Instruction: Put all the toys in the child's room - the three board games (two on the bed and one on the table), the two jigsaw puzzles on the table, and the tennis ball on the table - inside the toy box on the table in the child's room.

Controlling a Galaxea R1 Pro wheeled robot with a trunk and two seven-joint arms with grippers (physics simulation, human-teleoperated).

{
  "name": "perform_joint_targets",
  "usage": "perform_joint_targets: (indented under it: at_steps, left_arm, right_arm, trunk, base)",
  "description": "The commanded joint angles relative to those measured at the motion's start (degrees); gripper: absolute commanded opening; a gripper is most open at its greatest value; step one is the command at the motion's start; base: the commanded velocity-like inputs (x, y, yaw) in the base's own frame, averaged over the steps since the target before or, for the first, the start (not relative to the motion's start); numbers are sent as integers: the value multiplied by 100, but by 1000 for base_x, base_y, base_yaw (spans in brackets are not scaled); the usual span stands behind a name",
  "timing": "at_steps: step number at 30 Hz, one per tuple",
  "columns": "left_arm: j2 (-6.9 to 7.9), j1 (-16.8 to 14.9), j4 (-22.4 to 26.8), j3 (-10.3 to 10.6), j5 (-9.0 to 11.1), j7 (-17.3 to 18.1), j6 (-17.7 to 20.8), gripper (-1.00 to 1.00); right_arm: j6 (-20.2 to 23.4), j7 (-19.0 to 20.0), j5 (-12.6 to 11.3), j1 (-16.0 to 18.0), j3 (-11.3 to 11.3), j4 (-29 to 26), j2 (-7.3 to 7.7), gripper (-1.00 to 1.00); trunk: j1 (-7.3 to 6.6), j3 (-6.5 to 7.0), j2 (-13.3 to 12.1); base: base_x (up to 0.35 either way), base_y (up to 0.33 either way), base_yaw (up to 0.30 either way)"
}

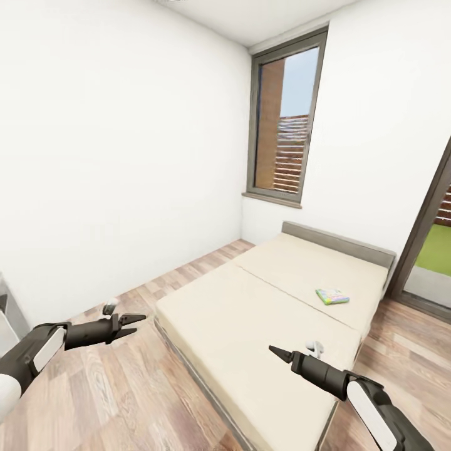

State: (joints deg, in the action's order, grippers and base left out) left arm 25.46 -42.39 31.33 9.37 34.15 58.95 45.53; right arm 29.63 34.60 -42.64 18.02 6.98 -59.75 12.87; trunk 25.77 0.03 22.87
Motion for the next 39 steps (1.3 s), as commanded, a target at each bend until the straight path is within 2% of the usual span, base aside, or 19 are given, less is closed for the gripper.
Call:
perform_joint_targets:
  at_steps: [1, 9, 22, 39]
  left_arm:
    - [4, -6, -4, 30, 39, 2, 35, 100]
    - [5, -6, -4, 30, 39, 1, 35, 100]
    - [3, -6, -4, 30, 39, 2, 35, 100]
    - [4, -6, -4, 29, 39, 2, 35, 100]
  right_arm:
    - [34, -10, -51, 0, 8, -1, 5, 100]
    - [34, -14, -51, 0, 7, 5, 5, 100]
    - [34, -13, -51, 0, 9, 10, -25, 100]
    - [9, 0, -51, 0, 5, -2, -29, 100]
  trunk:
    - [1, -3, 5]
    - [1, -3, 5]
    - [1, -4, 5]
    - [1, -12, 5]
  base:
    - [-105, -240, 292]
    - [-59, -176, 292]
    - [-28, -25, 287]
    - [-55, -1, 85]
